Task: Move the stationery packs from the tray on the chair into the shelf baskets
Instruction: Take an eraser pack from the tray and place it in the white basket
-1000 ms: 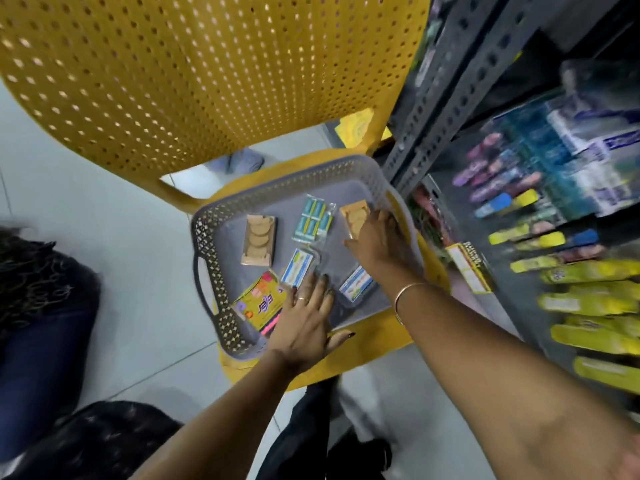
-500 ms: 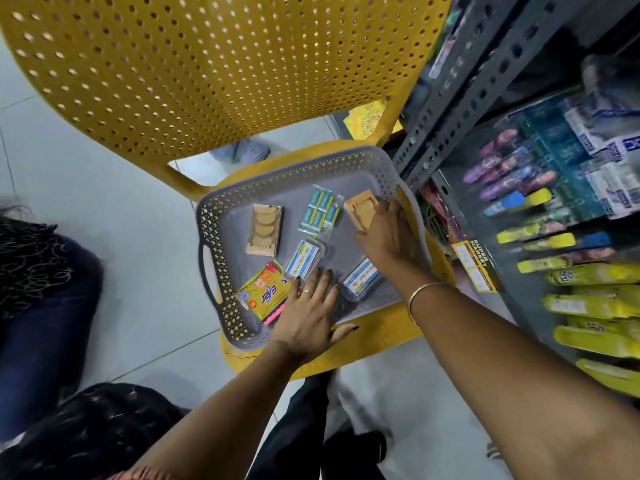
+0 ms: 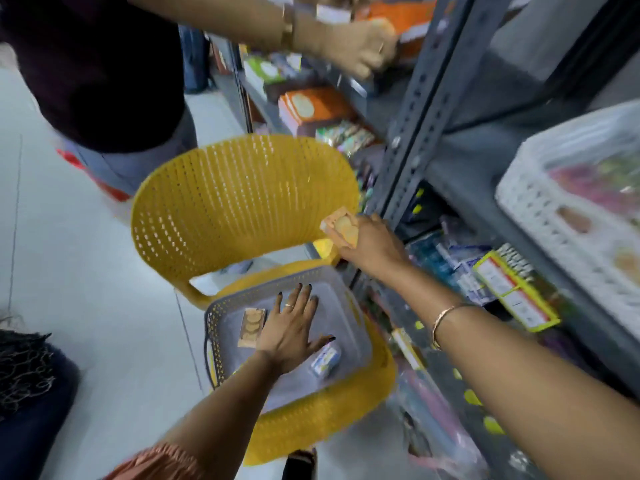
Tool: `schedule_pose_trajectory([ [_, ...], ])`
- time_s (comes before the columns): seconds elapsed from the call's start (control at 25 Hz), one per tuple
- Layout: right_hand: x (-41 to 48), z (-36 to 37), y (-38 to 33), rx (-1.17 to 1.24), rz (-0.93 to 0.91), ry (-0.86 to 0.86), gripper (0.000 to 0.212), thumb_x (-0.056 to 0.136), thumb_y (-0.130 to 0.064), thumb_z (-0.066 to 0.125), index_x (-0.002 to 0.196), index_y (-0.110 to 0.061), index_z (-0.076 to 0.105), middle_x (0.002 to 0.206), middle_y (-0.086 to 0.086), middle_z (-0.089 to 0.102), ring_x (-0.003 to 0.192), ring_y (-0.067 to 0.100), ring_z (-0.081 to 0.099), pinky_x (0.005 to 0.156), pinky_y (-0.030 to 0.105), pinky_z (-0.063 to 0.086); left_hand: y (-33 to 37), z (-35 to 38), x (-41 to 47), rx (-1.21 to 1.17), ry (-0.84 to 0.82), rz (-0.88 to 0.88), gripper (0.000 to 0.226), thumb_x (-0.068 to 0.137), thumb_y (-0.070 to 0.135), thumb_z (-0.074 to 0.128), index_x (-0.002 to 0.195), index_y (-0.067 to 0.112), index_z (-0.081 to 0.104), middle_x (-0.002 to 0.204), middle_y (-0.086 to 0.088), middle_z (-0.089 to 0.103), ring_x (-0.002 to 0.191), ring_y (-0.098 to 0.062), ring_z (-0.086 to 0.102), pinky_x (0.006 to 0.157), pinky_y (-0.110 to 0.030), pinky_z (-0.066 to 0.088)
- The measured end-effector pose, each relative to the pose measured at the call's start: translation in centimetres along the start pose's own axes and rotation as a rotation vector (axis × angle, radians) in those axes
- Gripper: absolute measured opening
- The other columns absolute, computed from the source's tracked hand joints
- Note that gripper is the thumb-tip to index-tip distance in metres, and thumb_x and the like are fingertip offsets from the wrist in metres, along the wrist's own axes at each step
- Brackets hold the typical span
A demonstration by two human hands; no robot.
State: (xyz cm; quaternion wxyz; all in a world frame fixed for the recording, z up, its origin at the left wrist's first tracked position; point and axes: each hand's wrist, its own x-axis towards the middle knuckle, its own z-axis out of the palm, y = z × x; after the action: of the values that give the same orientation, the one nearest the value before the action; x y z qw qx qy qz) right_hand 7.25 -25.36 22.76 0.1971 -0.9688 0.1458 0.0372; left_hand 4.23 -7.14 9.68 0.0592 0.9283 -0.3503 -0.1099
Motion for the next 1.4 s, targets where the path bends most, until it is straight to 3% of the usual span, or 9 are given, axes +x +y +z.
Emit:
schedule_pose_trajectory([
  [0.16,-2.3,-11.0,-1.6,0.005,0.001,0.071,0.053,0.077,-0.034,0.068,0.117,-0.004,0.052,0.125,0.02,0.054,0.114,0.035,0.054,0.087,0.037,0.046,2.5,-8.5,3.4,0.096,0.153,0.107,0.092,0.089,0.069,0.005,0.123,0.002,0.057,0.133,-0.017,0.053,0.123,-0.034,0.049,0.09,-0.058,0.044],
  [0.4,-5.6,-23.7,2.4,-0.071,0.112,0.193,0.053,0.078,-0.037,0.065,0.115,-0.001,0.053,0.123,0.021,0.055,0.115,0.035,0.053,0.089,0.037,0.045,9.3,-17.7,9.5,0.135,0.314,0.341,0.092,0.09,0.066,0.006,0.117,-0.002,0.06,0.121,-0.019,0.062,0.11,-0.034,0.059,0.082,-0.048,0.052],
  [0.6,-7.3,-25.9,9.6,-0.119,0.305,0.21,0.055,0.075,-0.041,0.066,0.114,-0.003,0.055,0.123,0.021,0.058,0.111,0.034,0.056,0.086,0.036,0.047,13.3,-20.0,13.9,0.205,0.31,0.512,0.091,0.077,0.075,0.022,0.111,0.002,0.063,0.114,-0.014,0.065,0.101,-0.027,0.065,0.074,-0.036,0.055],
  [0.72,-7.6,-24.0,12.8,-0.121,0.376,0.182,0.062,0.074,-0.055,0.064,0.114,-0.008,0.055,0.122,0.017,0.058,0.11,0.032,0.057,0.087,0.036,0.048,14.2,-19.7,16.3,0.201,0.294,0.588,0.093,0.067,0.076,0.036,0.12,0.002,0.055,0.12,-0.015,0.062,0.107,-0.028,0.062,0.082,-0.038,0.052],
  [0.88,-7.0,-20.8,14.0,-0.082,0.387,0.094,0.065,0.073,-0.034,0.069,0.128,-0.009,0.046,0.134,0.016,0.05,0.121,0.031,0.049,0.1,0.037,0.045,14.1,-19.1,18.5,0.083,0.261,0.688,0.102,0.07,0.074,0.045,0.143,0.005,0.028,0.145,-0.013,0.036,0.133,-0.028,0.034,0.111,-0.038,0.022],
  [0.96,-6.5,-19.5,13.6,-0.045,0.368,0.116,0.073,0.072,-0.038,0.07,0.133,-0.011,0.041,0.139,0.012,0.049,0.125,0.028,0.047,0.104,0.039,0.043,14.0,-18.7,19.1,0.085,0.291,0.712,0.103,0.07,0.077,0.044,0.145,0.007,0.026,0.146,-0.012,0.035,0.134,-0.028,0.031,0.113,-0.04,0.018],
  [1.12,-5.9,-19.1,12.7,-0.05,0.366,0.096,0.093,0.071,-0.066,0.059,0.14,-0.008,0.032,0.147,0.011,0.04,0.133,0.027,0.041,0.109,0.04,0.038,13.8,-18.2,19.3,0.076,0.307,0.716,0.101,0.07,0.078,0.043,0.142,0.008,0.03,0.142,-0.012,0.041,0.131,-0.028,0.035,0.112,-0.042,0.022],
  [1.4,-6.1,-19.2,12.4,-0.13,0.328,0.086,0.086,0.076,-0.049,0.065,0.139,-0.003,0.03,0.147,0.016,0.038,0.134,0.029,0.039,0.111,0.041,0.036,13.7,-17.9,19.4,0.077,0.325,0.717,0.102,0.072,0.08,0.043,0.144,0.01,0.027,0.145,-0.01,0.037,0.134,-0.026,0.031,0.112,-0.038,0.011],
])
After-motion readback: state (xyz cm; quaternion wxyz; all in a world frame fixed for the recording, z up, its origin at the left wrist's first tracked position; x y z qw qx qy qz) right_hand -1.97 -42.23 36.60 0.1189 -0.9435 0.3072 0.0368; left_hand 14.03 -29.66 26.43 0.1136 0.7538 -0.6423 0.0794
